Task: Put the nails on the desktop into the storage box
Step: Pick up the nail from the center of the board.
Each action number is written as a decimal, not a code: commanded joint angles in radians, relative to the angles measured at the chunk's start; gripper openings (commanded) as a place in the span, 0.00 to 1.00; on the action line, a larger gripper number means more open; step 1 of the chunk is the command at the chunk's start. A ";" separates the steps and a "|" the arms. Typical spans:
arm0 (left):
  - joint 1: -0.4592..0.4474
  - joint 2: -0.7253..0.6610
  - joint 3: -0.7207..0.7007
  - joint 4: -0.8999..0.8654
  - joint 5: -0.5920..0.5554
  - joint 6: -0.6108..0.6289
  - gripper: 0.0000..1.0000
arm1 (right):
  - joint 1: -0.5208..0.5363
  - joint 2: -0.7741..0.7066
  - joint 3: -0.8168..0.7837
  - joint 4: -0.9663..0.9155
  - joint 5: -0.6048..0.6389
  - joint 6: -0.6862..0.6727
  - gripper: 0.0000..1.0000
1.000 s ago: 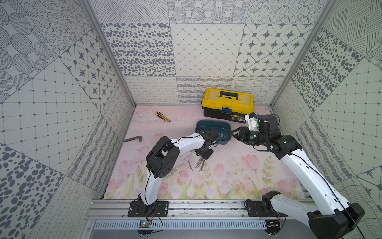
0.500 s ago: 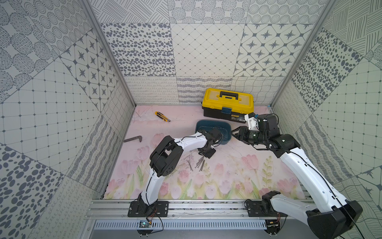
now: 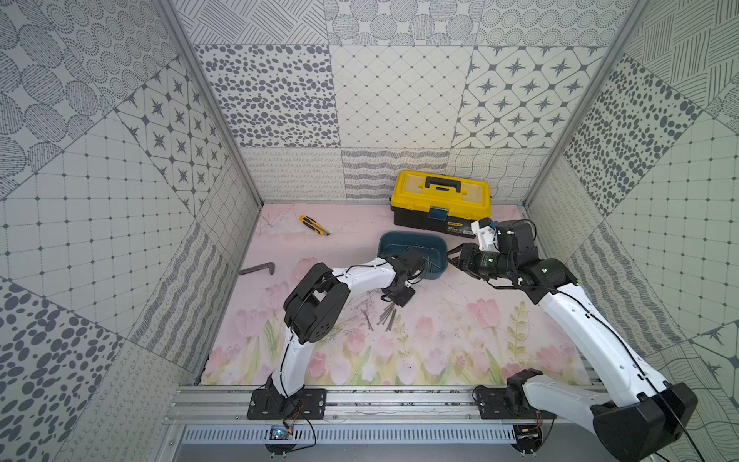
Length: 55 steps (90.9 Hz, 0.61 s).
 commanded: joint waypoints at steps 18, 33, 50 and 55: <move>0.023 0.004 -0.091 -0.156 -0.005 0.100 0.24 | -0.003 -0.011 -0.025 0.047 0.002 0.017 0.45; 0.025 0.012 -0.075 -0.189 -0.013 0.108 0.24 | -0.003 -0.009 -0.034 0.058 0.001 0.024 0.45; 0.025 0.013 -0.063 -0.226 -0.013 0.116 0.24 | -0.003 0.005 -0.032 0.076 0.000 0.033 0.45; 0.023 0.005 -0.070 -0.227 -0.018 0.121 0.24 | -0.003 0.005 -0.035 0.080 0.000 0.036 0.45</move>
